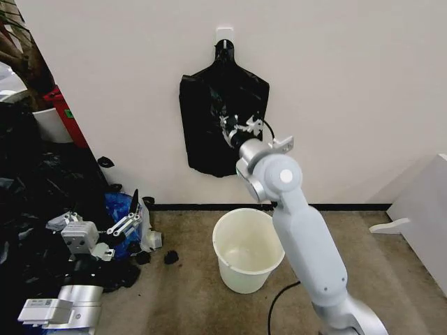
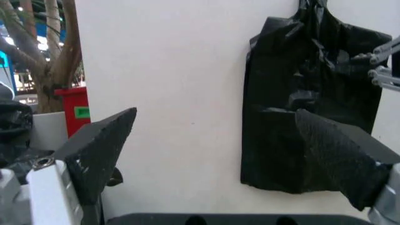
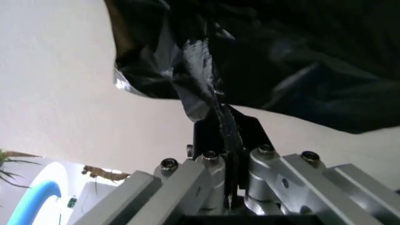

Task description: Place the garbage bag over the trash bin.

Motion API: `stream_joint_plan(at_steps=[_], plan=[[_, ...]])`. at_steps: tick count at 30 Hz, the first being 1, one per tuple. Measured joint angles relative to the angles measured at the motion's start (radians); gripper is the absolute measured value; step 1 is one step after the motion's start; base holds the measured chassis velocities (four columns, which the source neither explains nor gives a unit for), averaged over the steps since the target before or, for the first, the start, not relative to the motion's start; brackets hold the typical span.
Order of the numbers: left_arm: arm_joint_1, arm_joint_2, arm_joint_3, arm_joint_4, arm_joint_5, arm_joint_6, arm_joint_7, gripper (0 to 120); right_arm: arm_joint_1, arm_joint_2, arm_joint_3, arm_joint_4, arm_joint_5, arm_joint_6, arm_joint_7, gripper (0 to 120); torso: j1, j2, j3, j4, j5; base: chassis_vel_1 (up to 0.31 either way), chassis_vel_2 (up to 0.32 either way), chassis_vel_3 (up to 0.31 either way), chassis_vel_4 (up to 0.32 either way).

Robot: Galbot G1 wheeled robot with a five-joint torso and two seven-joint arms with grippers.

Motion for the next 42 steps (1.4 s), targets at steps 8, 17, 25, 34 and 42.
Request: stream_joint_plan(at_steps=[8, 17, 25, 34, 42], plan=[[0.005, -0.006, 0.004, 0.0, 0.014, -0.005, 0.002, 100, -0.098, -0.007, -0.02, 0.035, -0.036, -0.015, -0.013, 0, 0.0, 0.0, 0.0, 0.0, 0.0, 0.0, 0.0, 0.0, 0.0], [0.007, -0.007, 0.005, 0.0, 0.017, -0.006, 0.003, 100, -0.193, -0.007, -0.034, 0.061, -0.069, -0.026, -0.03, 0, 0.0, 0.0, 0.0, 0.0001, 0.0, 0.0, 0.0, 0.0, 0.0], [0.006, -0.01, 0.007, 0.0, 0.017, -0.007, 0.004, 100, -0.329, -0.008, -0.043, 0.087, -0.115, -0.043, -0.07, 0, 0.0, 0.0, 0.0, -0.0001, -0.0001, 0.0, 0.0, 0.0, 0.0], [0.003, -0.009, 0.011, 0.001, 0.019, -0.009, 0.004, 100, -0.423, -0.009, -0.046, 0.103, -0.151, -0.051, -0.099, 0, 0.0, 0.0, 0.0, 0.0, -0.0001, 0.0, 0.0, 0.0, 0.0], [-0.004, -0.008, 0.014, 0.007, 0.018, -0.011, 0.004, 100, -0.496, -0.012, -0.044, 0.117, -0.174, -0.053, -0.112, 0, 0.0, 0.0, 0.0, 0.0, 0.0, 0.0, 0.0, 0.0, 0.0]])
